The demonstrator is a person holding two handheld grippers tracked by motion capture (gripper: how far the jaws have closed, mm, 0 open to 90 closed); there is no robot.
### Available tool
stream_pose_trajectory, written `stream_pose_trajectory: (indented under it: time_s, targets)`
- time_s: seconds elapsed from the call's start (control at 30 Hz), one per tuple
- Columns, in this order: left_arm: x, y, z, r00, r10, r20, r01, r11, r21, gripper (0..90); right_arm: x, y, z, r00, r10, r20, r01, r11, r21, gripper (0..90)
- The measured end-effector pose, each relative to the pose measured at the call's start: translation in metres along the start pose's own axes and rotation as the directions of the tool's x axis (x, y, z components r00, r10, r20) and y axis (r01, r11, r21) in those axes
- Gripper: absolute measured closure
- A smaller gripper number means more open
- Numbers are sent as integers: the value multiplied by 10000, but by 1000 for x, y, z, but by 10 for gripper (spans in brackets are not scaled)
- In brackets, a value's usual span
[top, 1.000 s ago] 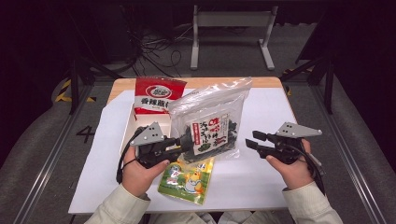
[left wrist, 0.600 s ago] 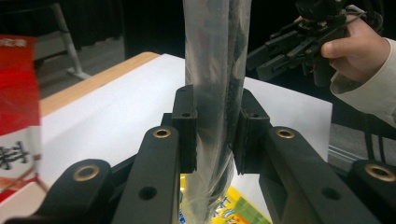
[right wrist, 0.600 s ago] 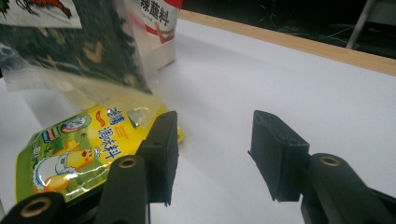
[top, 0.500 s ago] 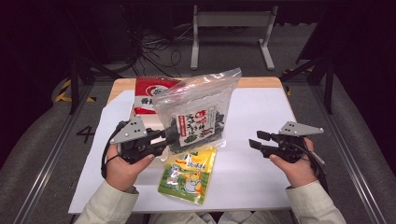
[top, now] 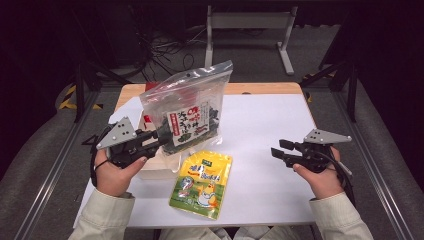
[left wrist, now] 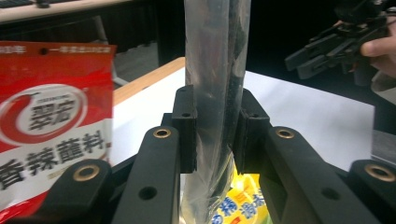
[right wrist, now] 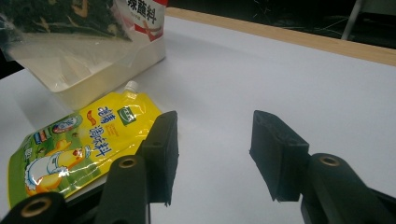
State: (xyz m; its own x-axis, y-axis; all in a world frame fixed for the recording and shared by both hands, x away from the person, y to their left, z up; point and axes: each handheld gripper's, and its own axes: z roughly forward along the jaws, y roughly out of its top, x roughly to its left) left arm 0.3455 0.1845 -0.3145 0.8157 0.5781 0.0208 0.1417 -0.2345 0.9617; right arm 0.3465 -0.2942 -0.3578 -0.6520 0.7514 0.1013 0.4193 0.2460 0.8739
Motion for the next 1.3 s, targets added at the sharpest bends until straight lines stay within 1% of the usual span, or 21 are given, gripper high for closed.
stream_pose_trajectory:
  time_s: [0.1, 0.27, 0.4, 0.43, 0.5, 0.57, 0.63, 0.7, 0.77, 0.8, 0.83, 0.87, 0.93, 1.0, 1.13, 1.27, 1.3]
  targets:
    - [6, -3, -3, 9997, -58, -254, 58, 10000, 21, 744, -1, 0, 0, 10000, 6, 7, -6, 10000, 18, 511]
    - [14, -6, -10, 9977, 29, -677, -25, 10000, 50, 744, -2, -1, 1, 10000, 62, -19, -62, 10000, 56, 506]
    - [20, -10, -15, 9944, 77, -1051, -65, 9999, 112, 744, -3, -2, 1, 9997, 226, -54, -225, 9997, 80, 502]
    - [20, -10, -15, 9944, 77, -1051, -65, 9999, 112, 744, -4, -2, 1, 9996, 275, -68, -275, 9996, 72, 502]
    - [24, -12, -16, 9917, 91, -1282, -65, 9998, 209, 744, -4, -3, 1, 9995, 298, -60, -297, 9995, 66, 502]
    - [27, -13, -17, 9898, 81, -1421, -50, 9997, 224, 744, -5, -3, 1, 9994, 330, -42, -330, 9994, 90, 501]
    - [29, -15, -18, 9889, 55, -1484, -20, 9997, 235, 744, -6, -4, 2, 9994, 353, -52, -353, 9993, 93, 500]
    - [32, -17, -20, 9866, 79, -1629, -40, 9997, 243, 744, -6, -4, 2, 9991, 424, -81, -423, 9990, 114, 498]
    - [35, -20, -21, 9854, -1, -1700, 42, 9997, 236, 744, -7, -5, 3, 9991, 407, -90, -406, 9991, 144, 496]
    - [38, -22, -22, 9836, -83, -1802, 135, 9995, 281, 744, -8, -6, 4, 9990, 441, -105, -439, 9989, 166, 495]
    - [38, -22, -22, 9836, -83, -1802, 135, 9995, 281, 744, -8, -6, 4, 9990, 441, -105, -439, 9989, 166, 495]
    - [41, -24, -23, 9812, -113, -1924, 173, 9994, 296, 744, -9, -6, 4, 9988, 483, -94, -481, 9986, 214, 495]
    - [42, -25, -24, 9805, -151, -1959, 215, 9993, 306, 744, -9, -7, 5, 9987, 494, -85, -492, 9985, 235, 495]
    - [46, -28, -23, 9782, -259, -2060, 333, 9989, 327, 744, -10, -7, 5, 9986, 526, -80, -524, 9983, 254, 494]
    - [49, -31, -22, 9755, -248, -2186, 369, 9980, 513, 744, -12, -9, 7, 9981, 616, -61, -614, 9975, 340, 494]
    - [53, -36, -20, 9711, -178, -2381, 345, 9972, 664, 744, -12, -10, 7, 9977, 670, -84, -666, 9971, 362, 490]
    - [53, -37, -19, 9710, -205, -2381, 390, 9966, 730, 744, -13, -10, 8, 9978, 651, -79, -648, 9973, 358, 487]
